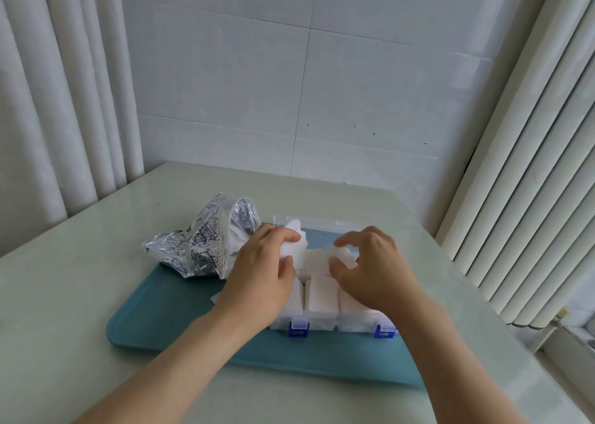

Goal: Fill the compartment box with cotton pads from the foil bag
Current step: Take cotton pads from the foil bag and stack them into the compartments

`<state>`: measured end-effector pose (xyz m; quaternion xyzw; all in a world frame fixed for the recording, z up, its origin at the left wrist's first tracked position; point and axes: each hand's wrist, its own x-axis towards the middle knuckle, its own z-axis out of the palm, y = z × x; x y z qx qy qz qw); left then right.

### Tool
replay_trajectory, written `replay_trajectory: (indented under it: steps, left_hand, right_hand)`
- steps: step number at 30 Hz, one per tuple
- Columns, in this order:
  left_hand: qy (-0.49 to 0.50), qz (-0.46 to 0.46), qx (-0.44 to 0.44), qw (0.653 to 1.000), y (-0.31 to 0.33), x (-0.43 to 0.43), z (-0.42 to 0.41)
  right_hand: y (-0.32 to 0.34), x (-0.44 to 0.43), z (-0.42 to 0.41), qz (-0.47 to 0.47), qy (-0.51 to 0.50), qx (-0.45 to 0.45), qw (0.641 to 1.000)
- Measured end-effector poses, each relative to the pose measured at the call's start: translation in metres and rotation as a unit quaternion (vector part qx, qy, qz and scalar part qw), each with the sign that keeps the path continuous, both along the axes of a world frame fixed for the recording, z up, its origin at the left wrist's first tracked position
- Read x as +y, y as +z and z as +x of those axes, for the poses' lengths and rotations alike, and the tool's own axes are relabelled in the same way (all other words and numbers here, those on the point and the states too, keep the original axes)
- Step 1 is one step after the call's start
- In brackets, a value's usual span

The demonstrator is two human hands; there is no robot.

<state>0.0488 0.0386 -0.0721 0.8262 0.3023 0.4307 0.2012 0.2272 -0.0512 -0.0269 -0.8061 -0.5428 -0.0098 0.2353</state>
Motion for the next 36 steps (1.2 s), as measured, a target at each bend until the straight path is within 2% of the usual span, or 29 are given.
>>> replay_trajectory:
  steps: [7, 15, 23, 31, 36]
  left_hand:
    - [-0.001, 0.007, 0.002, 1.000, -0.001, 0.000, 0.000]
    - [-0.002, 0.011, 0.002, 1.000, -0.002, 0.002, 0.001]
    - [-0.005, 0.014, 0.002, 1.000, -0.002, 0.003, 0.001]
    - [-0.005, 0.019, 0.001, 1.000, -0.001, 0.001, 0.000]
    - [-0.006, 0.018, 0.003, 1.000, 0.000, 0.000, -0.001]
  right_hand:
    - [-0.008, 0.006, 0.002, -0.099, -0.004, -0.064, 0.993]
    - [-0.010, 0.009, 0.004, -0.013, -0.044, -0.047, 0.998]
    - [-0.005, 0.002, 0.009, 0.038, 0.019, -0.050, 0.998]
    - [-0.005, 0.002, -0.001, 0.053, 0.011, -0.055, 0.997]
    - [0.007, -0.009, -0.001, -0.009, 0.038, -0.034, 0.999]
